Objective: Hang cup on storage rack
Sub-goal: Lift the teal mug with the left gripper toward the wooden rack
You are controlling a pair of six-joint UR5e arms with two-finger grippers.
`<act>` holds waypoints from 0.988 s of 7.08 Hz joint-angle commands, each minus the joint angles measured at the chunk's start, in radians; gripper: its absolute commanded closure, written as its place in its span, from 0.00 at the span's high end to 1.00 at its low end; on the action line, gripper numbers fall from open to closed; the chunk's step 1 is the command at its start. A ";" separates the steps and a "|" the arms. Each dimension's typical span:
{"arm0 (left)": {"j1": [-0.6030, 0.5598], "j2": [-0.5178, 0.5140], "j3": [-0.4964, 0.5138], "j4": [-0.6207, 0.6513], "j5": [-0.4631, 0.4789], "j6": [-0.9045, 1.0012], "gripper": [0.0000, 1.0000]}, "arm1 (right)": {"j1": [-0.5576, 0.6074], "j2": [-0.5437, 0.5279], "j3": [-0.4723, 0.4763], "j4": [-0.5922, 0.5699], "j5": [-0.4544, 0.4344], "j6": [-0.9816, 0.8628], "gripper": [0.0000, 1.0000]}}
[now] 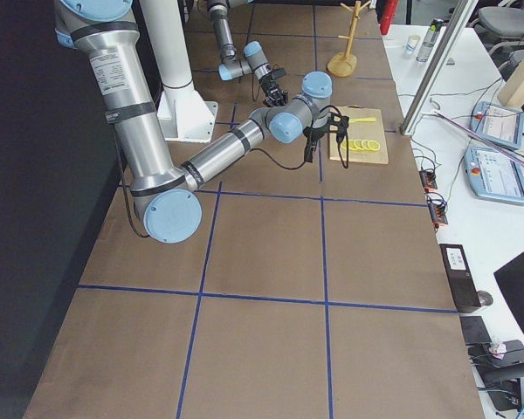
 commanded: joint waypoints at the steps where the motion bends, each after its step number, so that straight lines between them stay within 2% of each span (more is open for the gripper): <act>1: -0.004 -0.003 -0.021 -0.003 0.020 -0.003 0.05 | 0.001 0.000 -0.001 0.000 0.000 0.000 1.00; 2: -0.020 -0.001 -0.028 -0.004 0.041 -0.011 0.00 | 0.003 -0.006 0.002 0.000 0.000 0.000 1.00; 3: -0.040 0.005 -0.065 -0.004 0.102 -0.021 0.00 | 0.003 -0.009 0.005 0.000 0.000 0.000 1.00; 4: -0.077 0.014 -0.074 -0.004 0.103 -0.050 0.00 | 0.003 -0.011 0.007 0.000 0.000 0.000 1.00; 6: -0.114 0.083 -0.099 -0.042 0.096 -0.286 0.00 | 0.003 -0.017 0.010 0.000 0.000 0.000 1.00; 7: -0.138 0.094 -0.099 -0.079 0.092 -0.466 0.00 | 0.003 -0.014 0.015 0.002 0.000 0.000 1.00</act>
